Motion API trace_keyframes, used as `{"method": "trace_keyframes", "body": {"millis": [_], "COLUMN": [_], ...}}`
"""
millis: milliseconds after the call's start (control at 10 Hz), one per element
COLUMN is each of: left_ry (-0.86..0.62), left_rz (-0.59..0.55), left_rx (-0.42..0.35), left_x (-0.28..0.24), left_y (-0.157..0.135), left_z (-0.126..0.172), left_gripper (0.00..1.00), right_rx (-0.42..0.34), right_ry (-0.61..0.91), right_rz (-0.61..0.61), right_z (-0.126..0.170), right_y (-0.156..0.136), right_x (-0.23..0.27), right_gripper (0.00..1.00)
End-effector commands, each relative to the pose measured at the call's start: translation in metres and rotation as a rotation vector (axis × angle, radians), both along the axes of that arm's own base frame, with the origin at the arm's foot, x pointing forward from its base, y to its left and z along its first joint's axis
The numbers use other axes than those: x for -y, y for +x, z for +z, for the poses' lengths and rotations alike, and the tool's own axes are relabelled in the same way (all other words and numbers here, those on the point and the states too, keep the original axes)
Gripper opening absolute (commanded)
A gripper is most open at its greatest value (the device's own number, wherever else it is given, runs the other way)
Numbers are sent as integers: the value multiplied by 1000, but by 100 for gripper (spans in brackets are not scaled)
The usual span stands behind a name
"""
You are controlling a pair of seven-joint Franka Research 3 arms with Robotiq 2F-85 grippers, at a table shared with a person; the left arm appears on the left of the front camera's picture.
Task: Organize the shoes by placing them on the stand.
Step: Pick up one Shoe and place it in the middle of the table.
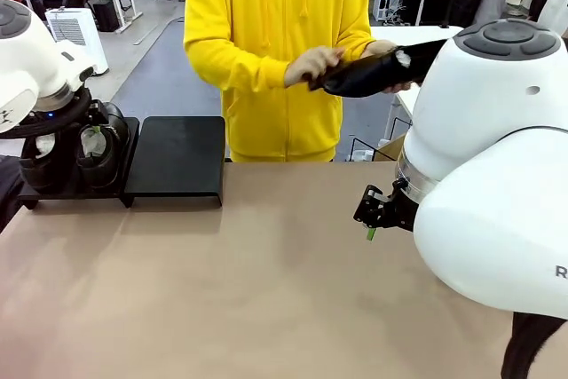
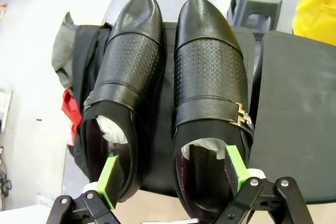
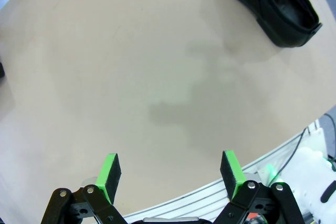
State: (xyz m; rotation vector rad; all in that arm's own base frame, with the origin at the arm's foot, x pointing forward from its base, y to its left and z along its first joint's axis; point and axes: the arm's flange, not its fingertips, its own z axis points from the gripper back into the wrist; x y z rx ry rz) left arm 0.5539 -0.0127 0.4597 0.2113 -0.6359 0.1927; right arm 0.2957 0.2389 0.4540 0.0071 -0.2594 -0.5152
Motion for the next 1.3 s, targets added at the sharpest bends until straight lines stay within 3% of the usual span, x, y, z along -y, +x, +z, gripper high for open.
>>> {"method": "trace_keyframes", "body": {"millis": [0, 300, 400, 500, 700, 900, 1100, 1200], "left_ry": [-34, -172, -231, -290, -435, -512, -462, -510], "left_rz": [-115, -281, -312, -358, -483, -485, -408, -488], "left_rx": [21, -8, -55, -152, -284, -301, -273, -304], "left_x": [23, 54, 48, 43, 36, 35, 41, 32], "left_y": [-28, -101, -117, -130, -148, -152, -141, -161], "left_z": [20, 78, 95, 108, 133, 135, 119, 136], "left_gripper": [100, 100, 100, 100, 100, 100, 100, 100], "right_rx": [5, 5, 5, 5, 5, 5, -8, -11], "right_ry": [7, 7, 7, 7, 7, 7, -61, -98], "right_rz": [15, 15, 15, 15, 15, 15, 44, 55], "right_z": [2, 2, 2, 2, 2, 2, -3, -1], "right_y": [5, 5, 5, 5, 5, 5, 6, 15], "right_x": [0, 0, 0, 0, 0, 0, 8, 32], "right_gripper": [100, 100, 100, 100, 100, 100, 100, 100]}}
